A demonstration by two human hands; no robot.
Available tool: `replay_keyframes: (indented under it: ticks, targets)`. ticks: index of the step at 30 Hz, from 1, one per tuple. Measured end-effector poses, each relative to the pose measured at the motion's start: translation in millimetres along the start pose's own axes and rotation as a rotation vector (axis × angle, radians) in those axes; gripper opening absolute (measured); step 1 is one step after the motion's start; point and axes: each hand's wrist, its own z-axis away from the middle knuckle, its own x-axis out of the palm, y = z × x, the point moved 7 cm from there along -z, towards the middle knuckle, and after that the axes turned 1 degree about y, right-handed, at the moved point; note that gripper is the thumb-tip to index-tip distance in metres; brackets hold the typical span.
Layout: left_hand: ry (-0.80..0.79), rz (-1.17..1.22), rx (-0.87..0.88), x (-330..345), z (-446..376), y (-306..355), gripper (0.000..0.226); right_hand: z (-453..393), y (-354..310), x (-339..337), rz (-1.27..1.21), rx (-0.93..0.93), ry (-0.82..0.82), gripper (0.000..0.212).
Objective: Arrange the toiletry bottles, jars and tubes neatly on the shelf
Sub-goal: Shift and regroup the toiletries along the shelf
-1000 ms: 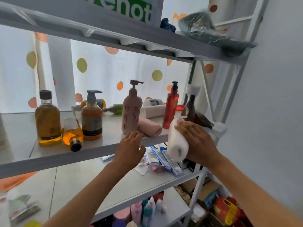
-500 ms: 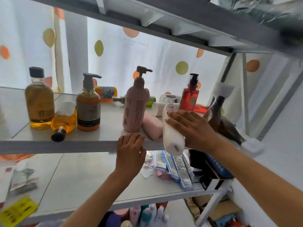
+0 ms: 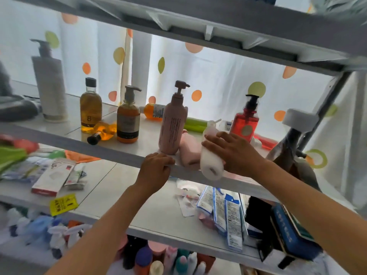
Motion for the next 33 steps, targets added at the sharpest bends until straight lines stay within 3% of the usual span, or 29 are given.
replay_keyframes:
  ticks: [10,23,26,33]
  targets:
    - [-0.006,0.001,-0.038,0.9,-5.4,-3.5,0.029,15.1,12.7,35.3,-0.088,0.081,-0.106,0.056]
    - [-0.02,-0.037,-0.012,2.4,-5.8,-1.4,0.035,16.2,2.7,52.6,-0.194,0.241,-0.184,0.08]
    - [-0.027,-0.03,-0.012,3.4,-5.9,-3.2,0.037,14.4,2.7,58.5,-0.317,0.375,-0.26,0.071]
    - [-0.042,-0.023,-0.005,3.7,-3.0,-3.0,0.032,16.0,13.6,72.2,-1.071,0.924,-0.313,0.064]
